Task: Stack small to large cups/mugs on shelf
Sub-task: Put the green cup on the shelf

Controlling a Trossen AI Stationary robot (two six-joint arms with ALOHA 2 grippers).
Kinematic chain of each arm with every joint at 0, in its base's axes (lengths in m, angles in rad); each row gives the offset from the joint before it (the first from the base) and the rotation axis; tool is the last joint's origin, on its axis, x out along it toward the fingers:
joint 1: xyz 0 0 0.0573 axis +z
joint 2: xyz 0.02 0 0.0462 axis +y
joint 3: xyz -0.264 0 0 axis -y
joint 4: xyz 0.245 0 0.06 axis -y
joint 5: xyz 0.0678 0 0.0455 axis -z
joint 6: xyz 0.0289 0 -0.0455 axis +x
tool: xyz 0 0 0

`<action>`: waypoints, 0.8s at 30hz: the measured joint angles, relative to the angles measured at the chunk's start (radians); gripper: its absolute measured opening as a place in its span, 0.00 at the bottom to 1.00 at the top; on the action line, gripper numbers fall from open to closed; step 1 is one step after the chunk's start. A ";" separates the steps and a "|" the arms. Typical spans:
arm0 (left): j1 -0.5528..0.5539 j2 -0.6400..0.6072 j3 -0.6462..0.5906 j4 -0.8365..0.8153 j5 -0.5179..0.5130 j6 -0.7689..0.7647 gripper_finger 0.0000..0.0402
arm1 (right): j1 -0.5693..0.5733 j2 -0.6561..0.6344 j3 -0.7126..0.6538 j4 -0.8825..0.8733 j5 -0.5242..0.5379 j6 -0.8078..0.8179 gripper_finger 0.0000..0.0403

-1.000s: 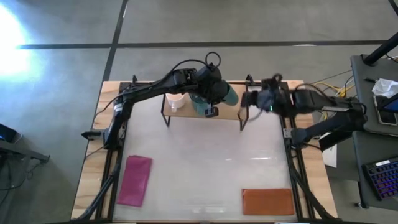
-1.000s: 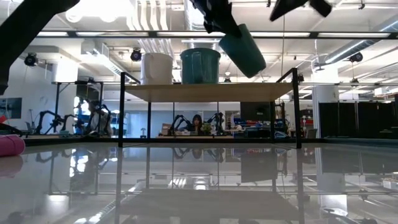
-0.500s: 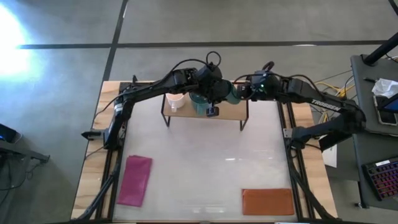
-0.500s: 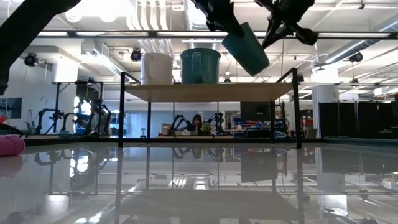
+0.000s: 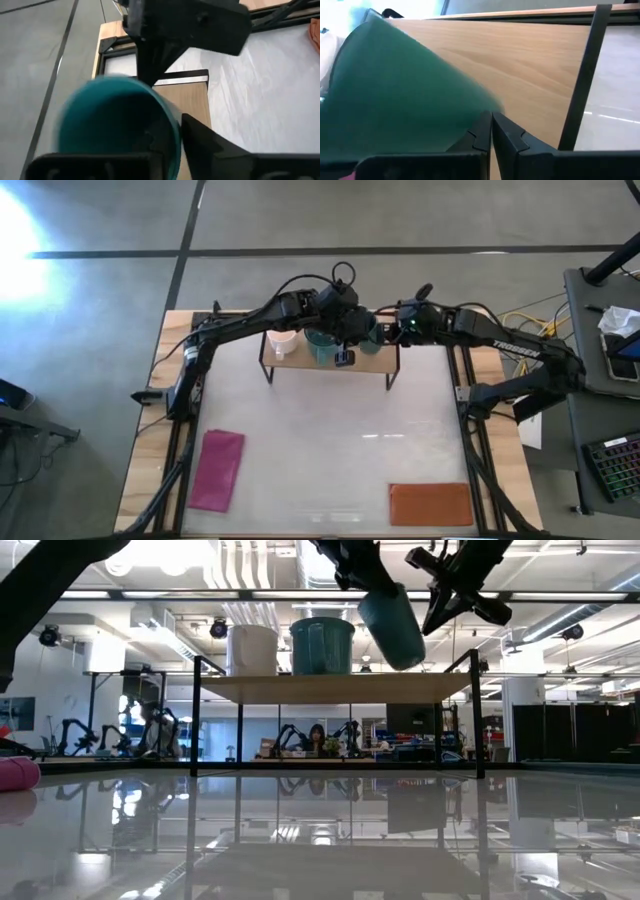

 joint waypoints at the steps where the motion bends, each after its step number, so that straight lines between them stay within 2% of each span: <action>1: 0.000 0.000 -0.004 0.005 0.001 -0.002 0.10 | 0.000 -0.001 0.000 0.000 0.000 0.000 0.02; 7: 0.001 0.000 -0.047 0.041 0.002 -0.026 0.24 | 0.000 -0.002 -0.001 0.000 0.001 -0.011 0.02; 12: 0.000 0.001 -0.081 0.040 0.002 -0.027 0.27 | 0.001 -0.002 -0.011 -0.002 0.006 -0.017 0.02; 17: -0.001 0.001 -0.082 0.076 0.001 -0.027 0.21 | 0.000 -0.005 -0.030 -0.008 0.010 -0.022 0.02; 24: -0.007 0.001 -0.076 0.104 0.002 -0.009 0.05 | 0.000 -0.047 -0.034 -0.005 0.013 -0.015 0.02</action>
